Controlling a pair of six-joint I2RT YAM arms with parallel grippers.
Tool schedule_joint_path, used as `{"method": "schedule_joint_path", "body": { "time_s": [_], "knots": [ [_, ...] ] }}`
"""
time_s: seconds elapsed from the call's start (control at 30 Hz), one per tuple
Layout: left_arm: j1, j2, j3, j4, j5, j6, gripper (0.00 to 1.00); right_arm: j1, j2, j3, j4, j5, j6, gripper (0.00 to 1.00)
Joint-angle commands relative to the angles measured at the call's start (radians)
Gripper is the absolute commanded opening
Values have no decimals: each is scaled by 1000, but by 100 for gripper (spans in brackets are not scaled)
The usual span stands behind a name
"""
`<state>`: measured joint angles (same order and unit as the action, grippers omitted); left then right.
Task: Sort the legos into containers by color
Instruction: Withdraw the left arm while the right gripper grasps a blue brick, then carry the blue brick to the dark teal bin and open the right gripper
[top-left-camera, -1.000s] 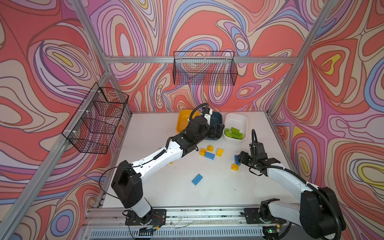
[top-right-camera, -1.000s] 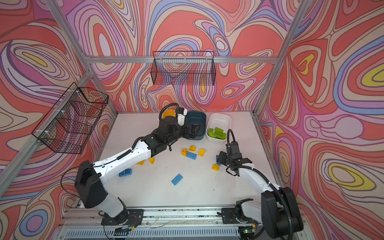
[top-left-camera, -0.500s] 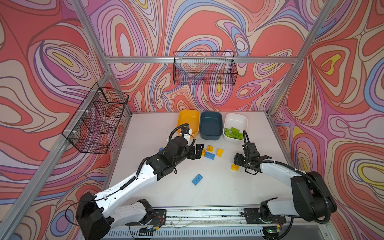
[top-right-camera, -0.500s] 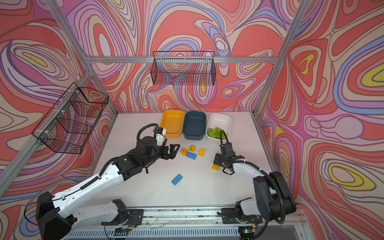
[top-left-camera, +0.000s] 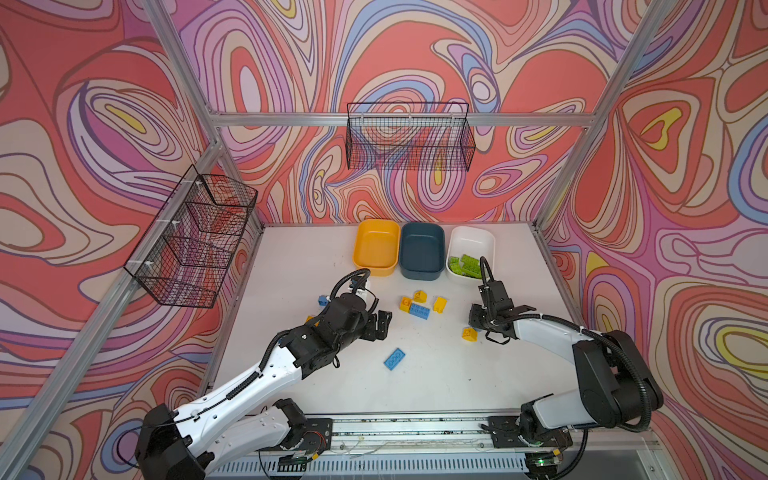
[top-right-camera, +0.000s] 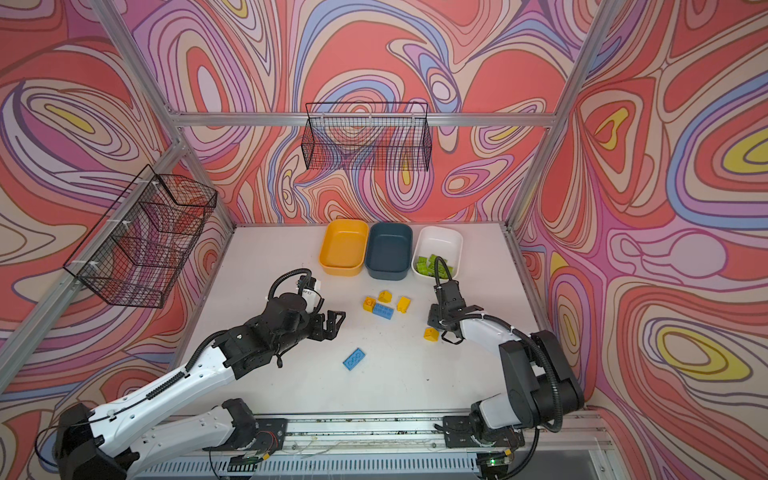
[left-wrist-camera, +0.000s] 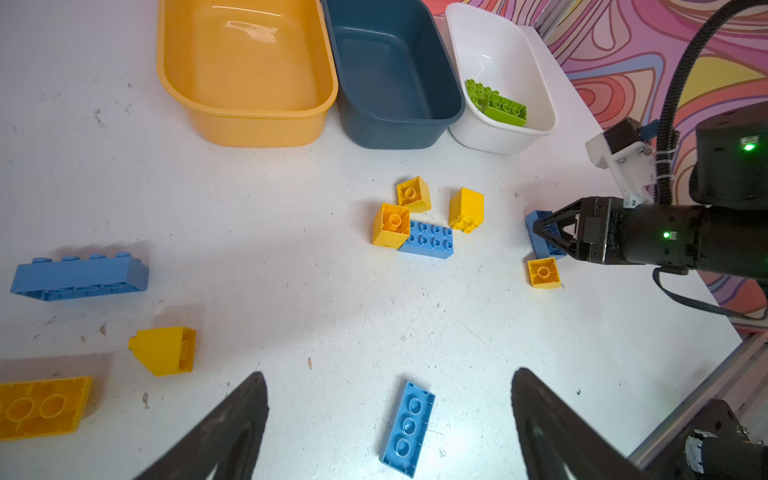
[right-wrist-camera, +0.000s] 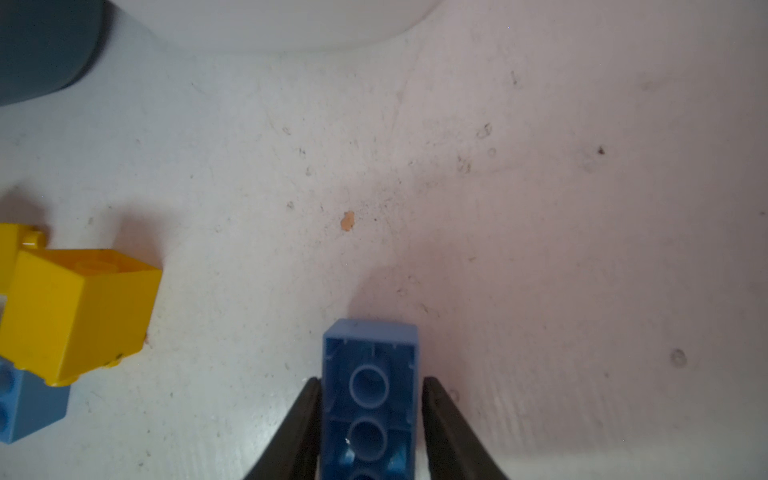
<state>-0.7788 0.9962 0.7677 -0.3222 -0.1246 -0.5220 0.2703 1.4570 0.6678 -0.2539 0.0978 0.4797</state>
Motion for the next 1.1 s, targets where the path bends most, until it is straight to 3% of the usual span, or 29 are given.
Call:
{"method": "schedule_joint_path", "body": {
  "time_s": [0.0,0.27,0.63,1.07],
  "knots": [
    [3,-24,-20,-25,2,-19,91,9,8,22,5,13,10,37],
    [3,-37,-65,12,29,-21,91,18,-29,54,-27,2,17,28],
    [3,-48,-119,-4,33,-49,91,79,-63,193,-101,-26,4,27],
    [3,-79,-215,-18,95,-107,91,109,197,614,-139,-98,-42,26]
  ]
}}
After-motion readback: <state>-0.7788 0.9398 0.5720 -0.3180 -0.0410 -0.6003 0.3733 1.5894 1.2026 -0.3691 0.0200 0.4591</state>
